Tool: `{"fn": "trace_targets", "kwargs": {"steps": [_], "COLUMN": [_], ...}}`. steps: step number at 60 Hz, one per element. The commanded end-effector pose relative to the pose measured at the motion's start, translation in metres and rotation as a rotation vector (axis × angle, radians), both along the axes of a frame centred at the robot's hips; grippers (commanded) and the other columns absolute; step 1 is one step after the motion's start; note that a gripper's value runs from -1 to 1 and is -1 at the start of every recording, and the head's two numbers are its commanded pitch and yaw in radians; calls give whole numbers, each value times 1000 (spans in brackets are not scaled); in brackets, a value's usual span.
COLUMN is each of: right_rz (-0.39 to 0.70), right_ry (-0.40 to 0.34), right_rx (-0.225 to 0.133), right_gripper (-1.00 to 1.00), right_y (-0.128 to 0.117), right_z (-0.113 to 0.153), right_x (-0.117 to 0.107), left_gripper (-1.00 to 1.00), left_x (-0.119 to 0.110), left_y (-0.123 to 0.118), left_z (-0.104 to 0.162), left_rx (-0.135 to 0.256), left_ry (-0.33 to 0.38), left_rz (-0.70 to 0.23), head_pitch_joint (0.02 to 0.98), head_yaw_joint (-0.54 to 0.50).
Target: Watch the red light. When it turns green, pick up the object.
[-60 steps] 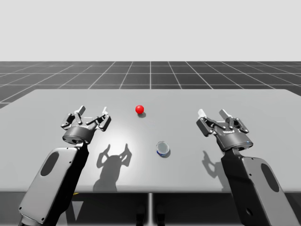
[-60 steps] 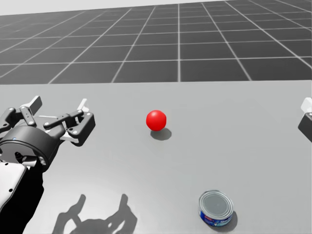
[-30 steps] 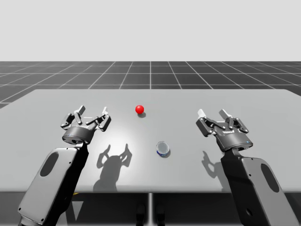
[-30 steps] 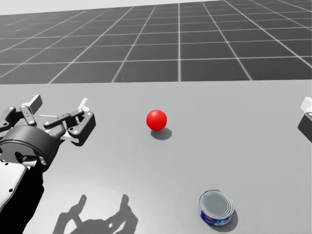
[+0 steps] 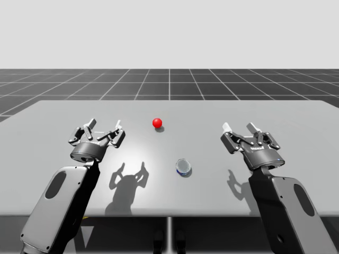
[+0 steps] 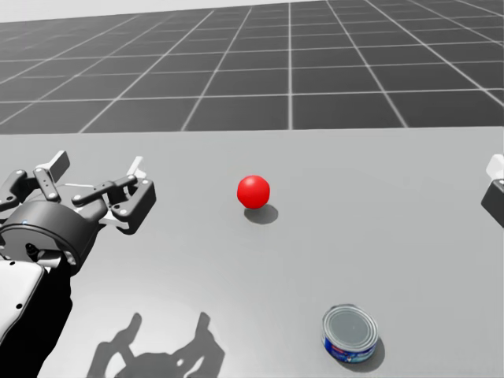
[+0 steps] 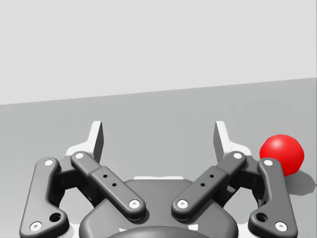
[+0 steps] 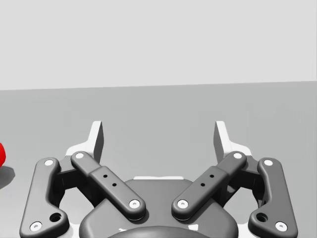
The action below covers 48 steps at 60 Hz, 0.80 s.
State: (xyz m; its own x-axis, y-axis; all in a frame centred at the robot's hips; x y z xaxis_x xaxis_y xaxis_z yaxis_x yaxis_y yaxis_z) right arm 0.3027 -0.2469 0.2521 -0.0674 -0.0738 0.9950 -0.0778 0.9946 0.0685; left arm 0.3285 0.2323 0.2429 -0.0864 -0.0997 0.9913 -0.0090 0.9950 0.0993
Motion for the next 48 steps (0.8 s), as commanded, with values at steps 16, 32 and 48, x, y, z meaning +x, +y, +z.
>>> {"fn": "trace_targets", "kwargs": {"steps": [16,32,48], "right_rz": [0,-2,-6], "right_ry": [-4,-5,-7], "right_rx": [-7,-10,-11], "right_gripper": [-1000,-1000,-1000], "right_y": [0,0,-1], "right_z": [0,1,1], "right_x": [-1,-1,-1], "left_gripper": [-1000,-1000,-1000], "left_x": [0,0,0], "left_y": [0,0,0], "left_z": [0,0,0], "left_rx": [1,1,1], "left_ry": [0,0,0], "left_rz": [-1,-1,-1], "head_pitch_joint": [596,599,602], "head_yaw_joint": [105,110,110]}}
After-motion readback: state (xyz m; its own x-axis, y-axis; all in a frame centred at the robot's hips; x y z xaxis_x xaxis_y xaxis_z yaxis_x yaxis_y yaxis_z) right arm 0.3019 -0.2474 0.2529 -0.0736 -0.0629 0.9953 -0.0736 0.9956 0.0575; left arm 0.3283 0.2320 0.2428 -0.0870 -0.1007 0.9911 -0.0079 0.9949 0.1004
